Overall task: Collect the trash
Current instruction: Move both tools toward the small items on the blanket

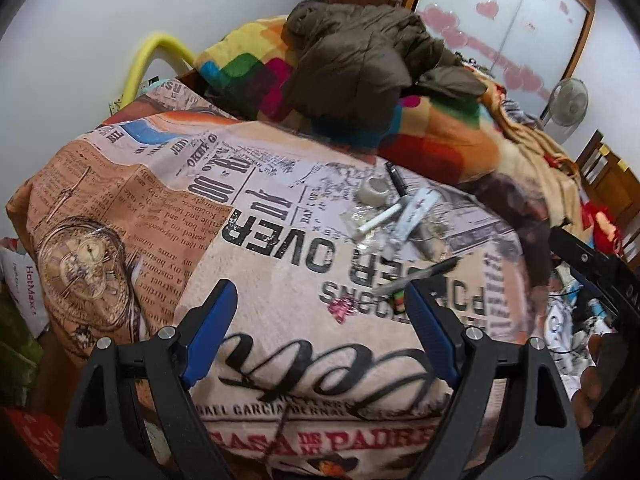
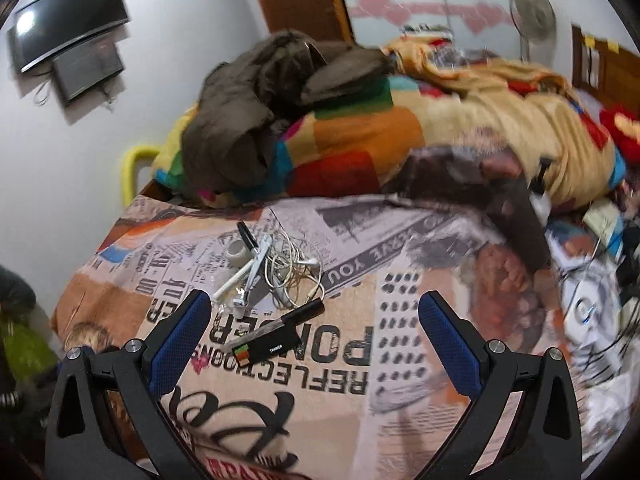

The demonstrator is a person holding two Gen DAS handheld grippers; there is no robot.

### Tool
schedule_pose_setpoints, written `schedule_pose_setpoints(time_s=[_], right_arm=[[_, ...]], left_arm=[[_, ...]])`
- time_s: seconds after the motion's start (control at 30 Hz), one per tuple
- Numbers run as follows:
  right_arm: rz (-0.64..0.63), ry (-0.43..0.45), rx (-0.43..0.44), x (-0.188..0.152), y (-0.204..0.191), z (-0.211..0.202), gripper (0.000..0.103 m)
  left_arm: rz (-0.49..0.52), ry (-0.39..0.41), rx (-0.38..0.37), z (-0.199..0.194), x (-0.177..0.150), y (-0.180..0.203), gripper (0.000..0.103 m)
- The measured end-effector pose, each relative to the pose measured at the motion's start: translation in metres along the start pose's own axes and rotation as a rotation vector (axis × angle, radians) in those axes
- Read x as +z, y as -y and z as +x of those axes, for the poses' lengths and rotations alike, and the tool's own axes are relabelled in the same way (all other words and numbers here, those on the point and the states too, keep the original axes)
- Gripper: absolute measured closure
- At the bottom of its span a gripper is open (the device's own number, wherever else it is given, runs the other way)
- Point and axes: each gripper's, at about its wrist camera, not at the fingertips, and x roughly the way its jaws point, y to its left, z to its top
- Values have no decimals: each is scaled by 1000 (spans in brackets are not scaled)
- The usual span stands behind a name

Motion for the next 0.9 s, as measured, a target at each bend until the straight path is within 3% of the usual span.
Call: schedule_pose_setpoints(time_s=[0.13,0.37,0.47,0.53,0.73,0.9], right_arm=[[-17,-107,19,-20,-7,40,0],[-96,-209,6,-40,-27,83,6],[-139,-198,-6,-41,-36,88,6],[-176,-196,-22,-43,-42,91,6],[-204,-226,-58,-47,-41,108,7],[-253,-220,-67,-49,-39,105,12]], left_arm=[[39,-14,12,24,0,-5,18],[47,-9,37,49,-11,-18,21],[35,-29,15,57,-15,-24,31],[41,-56,1,65,-17,-25,44],[64,-105,-65,75,-27,-16,63],[132,-111,-95,78,-28,5,67]])
